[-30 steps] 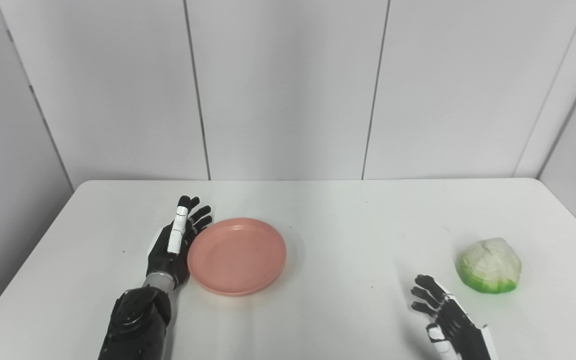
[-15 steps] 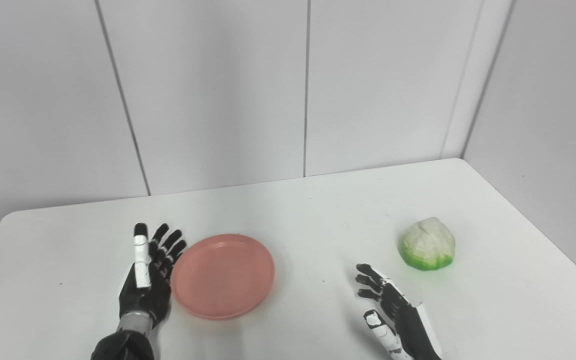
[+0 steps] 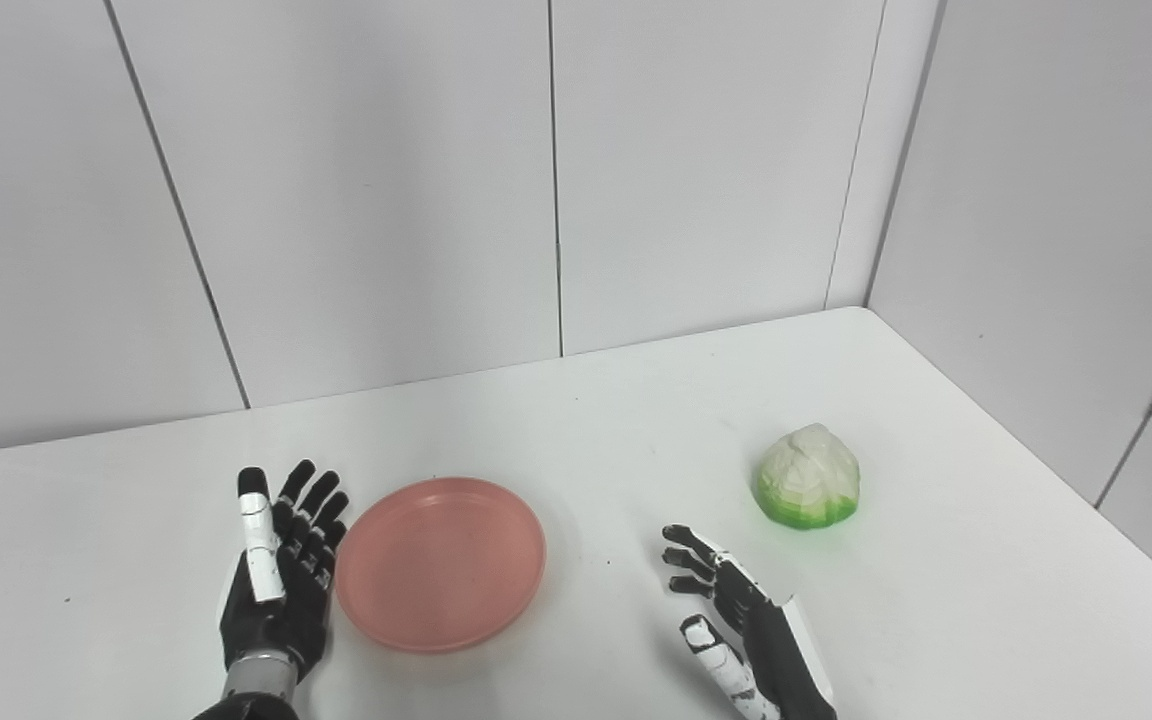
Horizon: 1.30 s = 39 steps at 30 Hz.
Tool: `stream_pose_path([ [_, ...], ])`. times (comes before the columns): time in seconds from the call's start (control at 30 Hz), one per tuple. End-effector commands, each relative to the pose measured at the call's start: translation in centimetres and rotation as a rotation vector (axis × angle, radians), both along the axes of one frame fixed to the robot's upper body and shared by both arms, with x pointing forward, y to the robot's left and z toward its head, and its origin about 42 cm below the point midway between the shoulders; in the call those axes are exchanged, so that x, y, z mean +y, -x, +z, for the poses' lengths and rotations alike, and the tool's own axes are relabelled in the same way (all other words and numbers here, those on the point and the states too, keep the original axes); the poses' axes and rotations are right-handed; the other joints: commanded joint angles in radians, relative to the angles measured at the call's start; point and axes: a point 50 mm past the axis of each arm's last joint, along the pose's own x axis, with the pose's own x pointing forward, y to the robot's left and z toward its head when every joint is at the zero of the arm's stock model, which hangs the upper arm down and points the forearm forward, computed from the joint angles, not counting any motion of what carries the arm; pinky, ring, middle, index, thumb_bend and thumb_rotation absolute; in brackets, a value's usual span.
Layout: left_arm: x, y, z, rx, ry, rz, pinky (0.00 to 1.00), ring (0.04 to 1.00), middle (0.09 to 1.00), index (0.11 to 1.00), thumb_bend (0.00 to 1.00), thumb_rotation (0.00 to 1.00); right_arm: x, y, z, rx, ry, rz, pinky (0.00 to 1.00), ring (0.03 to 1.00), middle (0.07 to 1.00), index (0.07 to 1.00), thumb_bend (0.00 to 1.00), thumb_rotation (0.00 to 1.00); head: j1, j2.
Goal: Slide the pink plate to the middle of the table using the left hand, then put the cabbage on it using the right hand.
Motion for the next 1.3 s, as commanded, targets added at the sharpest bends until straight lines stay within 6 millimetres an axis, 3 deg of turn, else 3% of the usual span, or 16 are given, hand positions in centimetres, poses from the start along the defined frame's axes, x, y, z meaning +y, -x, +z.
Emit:
stream_pose_path([
  [0.0,-0.3,-0.5,1.9,-0.082,0.013,-0.003,1.00,0.928,0.890,0.887,0.94,0.91,4.1,-1.0,0.0,0.025,-0.065,0.059,0.74,0.809,0.862,0.809,0.78,0.90,0.006,-0.001],
  [0.2,-0.6,-0.3,1.5,-0.063,0.036,-0.008,1.00,0.925,0.888,0.879,0.95,0.90,3.5,-0.3,0.7,-0.007,-0.074,0.024,0.77,0.822,0.861,0.834,0.74,0.87,0.034,-0.002],
  [0.23,-0.6,-0.2,1.5,-0.062,0.040,-0.011,1.00,0.928,0.895,0.891,0.94,0.90,3.3,-0.1,1.1,-0.016,-0.068,0.011,0.72,0.777,0.842,0.835,0.73,0.87,0.034,-0.002],
  [0.4,0.0,-0.5,1.6,-0.057,0.044,-0.008,1.00,0.925,0.893,0.881,0.92,0.91,2.0,0.6,5.7,-0.117,-0.019,-0.094,0.57,0.687,0.804,0.816,0.68,0.84,0.021,-0.005],
  [0.8,-0.3,-0.8,0.8,-0.048,0.041,-0.017,1.00,0.926,0.901,0.875,0.93,0.90,-2.3,-0.2,13.8,-0.331,0.369,-0.185,0.64,0.763,0.845,0.826,0.80,0.87,0.010,-0.023],
  [1.07,-0.2,-0.6,0.7,-0.043,0.046,-0.020,1.00,0.928,0.900,0.882,0.93,0.91,-4.8,-1.7,16.7,-0.415,0.627,-0.270,0.65,0.786,0.849,0.827,0.83,0.85,0.018,-0.017],
  [1.17,-0.1,-0.6,0.6,-0.043,0.037,-0.021,1.00,0.924,0.899,0.893,0.92,0.91,-5.7,-2.3,17.4,-0.401,0.698,-0.294,0.69,0.810,0.860,0.837,0.85,0.87,0.019,-0.017],
  [1.27,-0.2,-0.5,0.5,-0.036,0.030,-0.021,0.99,0.918,0.891,0.887,0.92,0.91,-7.3,-3.6,18.6,-0.393,0.808,-0.289,0.72,0.838,0.878,0.853,0.92,0.80,0.019,-0.018],
])
